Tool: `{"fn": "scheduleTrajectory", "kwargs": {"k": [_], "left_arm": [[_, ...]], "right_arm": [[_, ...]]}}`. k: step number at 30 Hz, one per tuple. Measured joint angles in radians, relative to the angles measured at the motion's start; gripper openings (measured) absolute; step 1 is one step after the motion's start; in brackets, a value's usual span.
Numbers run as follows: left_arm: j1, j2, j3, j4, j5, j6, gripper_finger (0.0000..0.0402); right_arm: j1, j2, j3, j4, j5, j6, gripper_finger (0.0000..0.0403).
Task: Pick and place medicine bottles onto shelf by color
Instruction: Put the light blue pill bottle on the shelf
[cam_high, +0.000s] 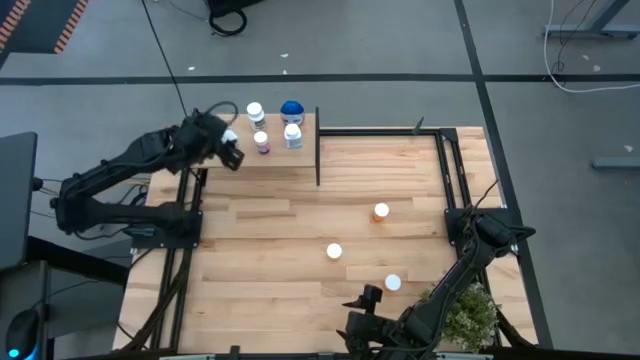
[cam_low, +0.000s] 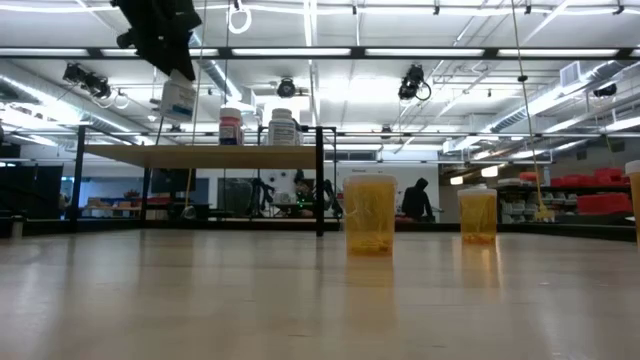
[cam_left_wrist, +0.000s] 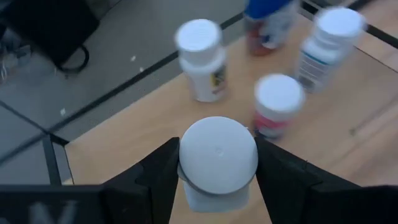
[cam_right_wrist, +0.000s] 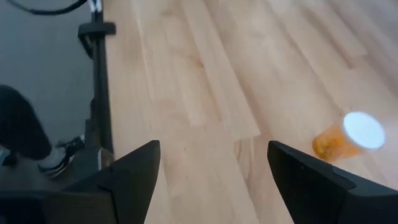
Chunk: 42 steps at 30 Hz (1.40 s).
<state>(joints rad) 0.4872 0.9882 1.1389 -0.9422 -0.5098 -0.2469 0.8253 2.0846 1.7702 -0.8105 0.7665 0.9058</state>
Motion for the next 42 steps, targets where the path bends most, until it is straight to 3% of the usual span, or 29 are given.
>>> {"fn": "scheduleTrajectory", "kwargs": {"k": [6, 11, 21, 33, 42], "left_arm": [[0.224, 0.041, 0.0, 0.059, 0.155, 0.056, 0.0187], [0.325, 0.087, 0.0, 0.067, 0.208, 0.084, 0.0198], [0.384, 0.161, 0.0, 0.146, 0.237, 0.163, 0.0189], [0.5, 0.177, -0.033, 0.205, 0.246, 0.155, 0.0189], [0.509, 0.218, -0.065, 0.308, 0.286, 0.132, 0.0202]], "right_arm": [[-0.034, 0.0, 0.0, 0.034, 0.101, 0.002, 0.0306], [-0.098, 0.0, 0.0, 0.035, 0.104, -0.04, 0.0306], [-0.244, 0.0, 0.0, 0.032, -0.054, -0.173, 0.0306], [-0.218, 0.0, 0.0, 0.032, -0.064, -0.172, 0.0306], [-0.213, 0.0, 0.0, 0.032, -0.06, -0.163, 0.0306]]}}
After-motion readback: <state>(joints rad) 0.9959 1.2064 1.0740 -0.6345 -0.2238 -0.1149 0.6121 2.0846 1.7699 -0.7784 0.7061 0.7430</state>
